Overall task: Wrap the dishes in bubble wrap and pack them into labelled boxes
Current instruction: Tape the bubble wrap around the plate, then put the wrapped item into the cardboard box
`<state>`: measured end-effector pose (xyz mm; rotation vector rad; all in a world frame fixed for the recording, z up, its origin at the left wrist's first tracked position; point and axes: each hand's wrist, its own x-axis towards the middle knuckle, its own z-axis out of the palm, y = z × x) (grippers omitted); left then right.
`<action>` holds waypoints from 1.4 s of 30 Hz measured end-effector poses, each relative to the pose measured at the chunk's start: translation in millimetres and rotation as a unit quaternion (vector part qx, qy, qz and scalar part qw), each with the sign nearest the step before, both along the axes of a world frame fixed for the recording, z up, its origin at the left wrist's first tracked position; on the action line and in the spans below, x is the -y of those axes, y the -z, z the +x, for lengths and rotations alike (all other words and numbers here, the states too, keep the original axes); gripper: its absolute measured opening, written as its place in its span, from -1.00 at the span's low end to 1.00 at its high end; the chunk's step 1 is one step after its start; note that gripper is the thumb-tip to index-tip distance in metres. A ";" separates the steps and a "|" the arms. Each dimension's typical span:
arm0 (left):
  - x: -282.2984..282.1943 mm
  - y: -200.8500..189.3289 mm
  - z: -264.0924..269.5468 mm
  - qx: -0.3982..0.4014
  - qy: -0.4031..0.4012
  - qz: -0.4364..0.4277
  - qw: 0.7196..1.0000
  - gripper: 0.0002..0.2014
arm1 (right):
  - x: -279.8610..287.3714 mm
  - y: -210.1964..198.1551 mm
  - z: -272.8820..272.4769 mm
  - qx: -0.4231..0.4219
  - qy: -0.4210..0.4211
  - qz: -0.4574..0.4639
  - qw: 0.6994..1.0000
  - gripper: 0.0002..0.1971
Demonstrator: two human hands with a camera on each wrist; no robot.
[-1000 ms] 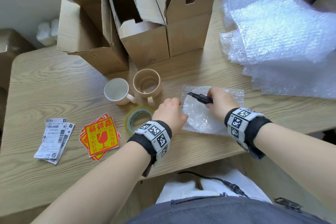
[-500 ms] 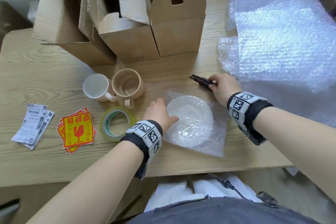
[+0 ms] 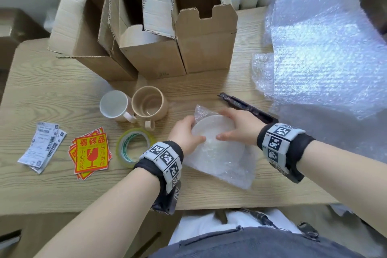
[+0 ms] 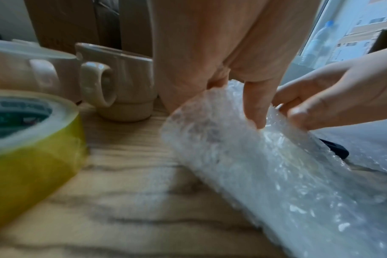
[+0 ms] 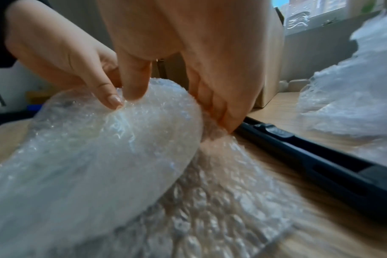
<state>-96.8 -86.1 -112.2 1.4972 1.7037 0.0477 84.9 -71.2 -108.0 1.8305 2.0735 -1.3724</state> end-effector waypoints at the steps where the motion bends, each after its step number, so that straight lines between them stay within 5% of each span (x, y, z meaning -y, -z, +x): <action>1: -1.3 -3.9 -2.2 0.007 0.010 0.014 1.000 -0.71 | -1.1 -2.1 -1.5 0.003 0.003 0.001 1.000 -0.29; 5: -13.6 -27.9 -12.0 0.026 0.040 0.089 0.995 -0.69 | -12.3 -20.8 -3.8 -0.020 0.055 0.034 0.998 -0.83; 8: -27.9 -53.5 -16.8 0.063 0.034 0.157 0.985 -0.76 | -20.5 -41.8 -5.3 -0.070 0.105 0.074 0.989 -0.63; 14: -77.6 -110.3 -25.1 0.124 -0.053 0.324 0.937 -0.73 | -36.7 -87.4 1.7 -0.161 0.277 0.193 0.927 -0.78; 18: -109.2 -129.7 -27.3 0.001 -0.058 0.336 0.940 -0.67 | -46.4 -118.1 8.4 -0.170 0.351 0.264 0.882 -0.83; 21: -118.3 -134.4 -20.2 -0.092 0.039 0.352 0.930 -0.58 | -54.1 -140.0 10.0 -0.157 0.382 0.312 0.855 -0.71; 25: -126.0 -137.0 -10.8 -0.153 0.144 0.325 0.922 -0.48 | -66.5 -159.7 13.1 -0.144 0.400 0.360 0.831 -0.85; 32: -133.6 -137.7 -7.4 -0.247 0.210 0.348 0.880 -0.58 | -85.2 -192.3 6.9 -0.073 0.382 0.404 0.828 -0.76; 37: -122.0 -130.7 -4.7 -0.134 0.229 0.358 0.895 -0.74 | -96.9 -215.5 4.2 -0.028 0.352 0.420 0.836 -0.60; 42: -90.8 -132.6 1.6 -0.119 0.291 0.397 0.862 -0.75 | -105.5 -232.7 2.9 0.025 0.302 0.428 0.851 -0.66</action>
